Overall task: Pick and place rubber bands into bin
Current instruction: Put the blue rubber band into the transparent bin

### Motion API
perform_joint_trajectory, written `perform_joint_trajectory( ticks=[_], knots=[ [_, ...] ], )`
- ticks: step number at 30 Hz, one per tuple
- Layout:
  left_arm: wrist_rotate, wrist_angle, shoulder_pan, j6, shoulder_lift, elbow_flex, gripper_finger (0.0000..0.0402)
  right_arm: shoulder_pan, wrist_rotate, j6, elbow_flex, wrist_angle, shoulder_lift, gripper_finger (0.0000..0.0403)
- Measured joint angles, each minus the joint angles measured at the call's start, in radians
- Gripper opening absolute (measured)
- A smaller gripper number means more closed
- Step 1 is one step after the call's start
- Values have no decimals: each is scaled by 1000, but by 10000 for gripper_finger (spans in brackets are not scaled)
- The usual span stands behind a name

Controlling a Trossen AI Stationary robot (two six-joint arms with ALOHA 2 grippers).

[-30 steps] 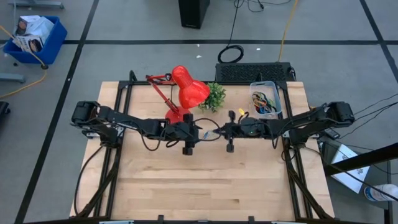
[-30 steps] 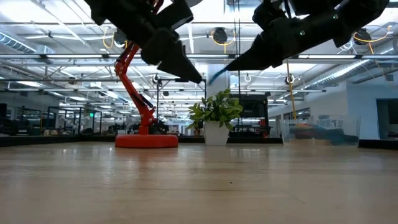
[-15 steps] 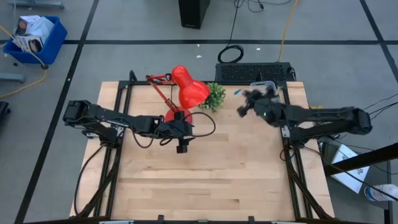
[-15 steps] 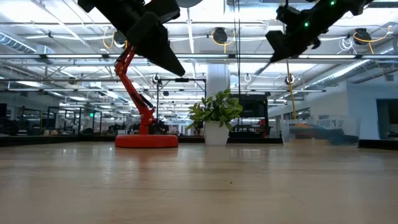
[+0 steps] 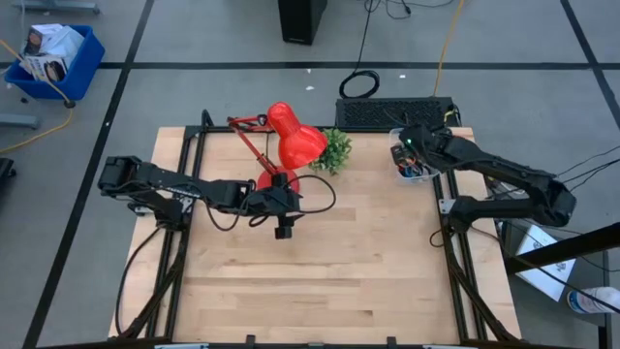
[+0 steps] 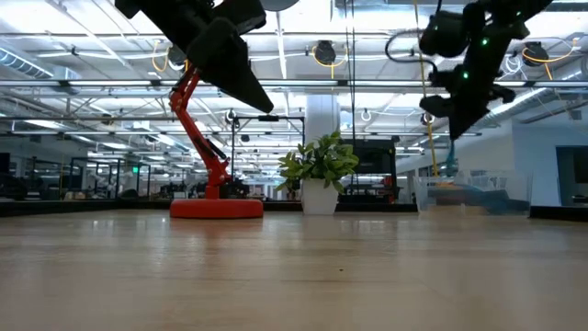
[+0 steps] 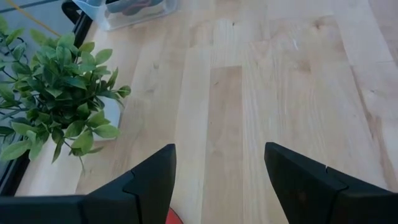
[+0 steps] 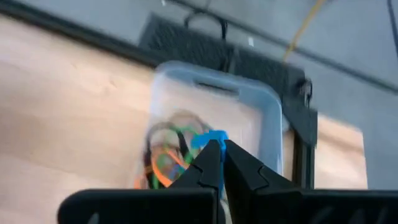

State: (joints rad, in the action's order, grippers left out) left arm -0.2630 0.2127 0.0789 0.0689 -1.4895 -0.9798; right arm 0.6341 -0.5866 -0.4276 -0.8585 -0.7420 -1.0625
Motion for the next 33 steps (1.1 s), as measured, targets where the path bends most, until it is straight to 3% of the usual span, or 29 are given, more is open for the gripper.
perform_joint_trajectory(
  ticks=[4,10,17,33],
  knots=[
    [0,0,0,0,0,0,253,43,19,-21,0,-33,-47,0],
    [1,0,0,0,0,0,253,93,199,-58,0,-66,-108,0],
    [1,0,0,-4,-1,0,253,122,230,-34,1,-113,-176,7],
    [3,0,1,-8,-1,0,253,119,227,-21,1,-109,-176,82]
  ],
)
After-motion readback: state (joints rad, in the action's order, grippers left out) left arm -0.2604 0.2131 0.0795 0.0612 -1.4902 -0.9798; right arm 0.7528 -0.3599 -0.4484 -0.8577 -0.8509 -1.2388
